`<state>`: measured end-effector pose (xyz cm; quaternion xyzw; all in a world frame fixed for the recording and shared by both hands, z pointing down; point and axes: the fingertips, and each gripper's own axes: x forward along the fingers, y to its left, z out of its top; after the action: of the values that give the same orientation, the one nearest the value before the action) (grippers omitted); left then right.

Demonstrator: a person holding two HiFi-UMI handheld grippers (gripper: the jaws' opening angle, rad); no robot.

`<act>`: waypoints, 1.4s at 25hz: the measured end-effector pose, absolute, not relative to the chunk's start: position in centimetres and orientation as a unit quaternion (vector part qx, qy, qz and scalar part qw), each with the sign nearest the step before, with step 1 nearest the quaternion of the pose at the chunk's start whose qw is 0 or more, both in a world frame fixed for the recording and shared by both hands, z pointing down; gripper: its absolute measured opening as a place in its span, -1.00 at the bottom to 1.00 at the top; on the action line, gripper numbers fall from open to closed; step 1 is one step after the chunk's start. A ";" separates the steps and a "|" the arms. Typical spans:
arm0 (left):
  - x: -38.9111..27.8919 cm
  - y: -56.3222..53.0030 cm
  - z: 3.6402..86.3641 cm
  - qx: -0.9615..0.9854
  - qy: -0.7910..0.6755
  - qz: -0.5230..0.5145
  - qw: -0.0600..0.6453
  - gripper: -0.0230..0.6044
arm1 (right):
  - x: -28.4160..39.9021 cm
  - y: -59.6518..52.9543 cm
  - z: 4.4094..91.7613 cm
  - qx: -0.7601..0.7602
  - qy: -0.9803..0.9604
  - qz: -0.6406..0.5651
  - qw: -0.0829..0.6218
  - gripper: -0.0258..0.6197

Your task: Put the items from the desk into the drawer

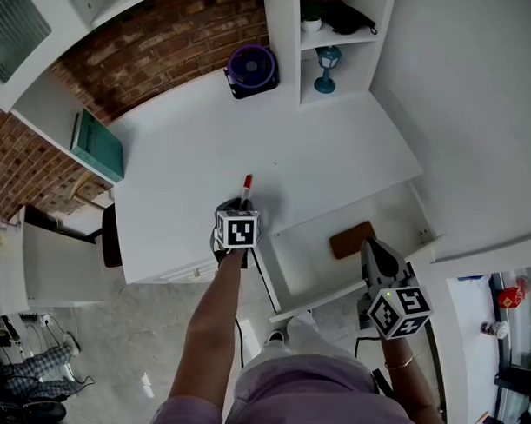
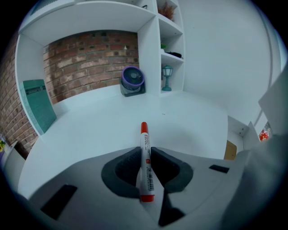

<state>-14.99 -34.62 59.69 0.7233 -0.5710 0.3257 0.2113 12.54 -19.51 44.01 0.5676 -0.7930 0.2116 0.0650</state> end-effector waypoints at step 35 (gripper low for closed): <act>-1.8 -27.0 49.8 0.853 -0.445 0.245 0.119 -0.72 | 16.9 -17.2 42.7 0.593 -0.777 0.208 0.030 -0.91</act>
<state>-1.76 -27.00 49.84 0.8531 -0.4449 0.2452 0.1189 16.87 -17.23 42.71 0.5929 -0.7774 0.2081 0.0295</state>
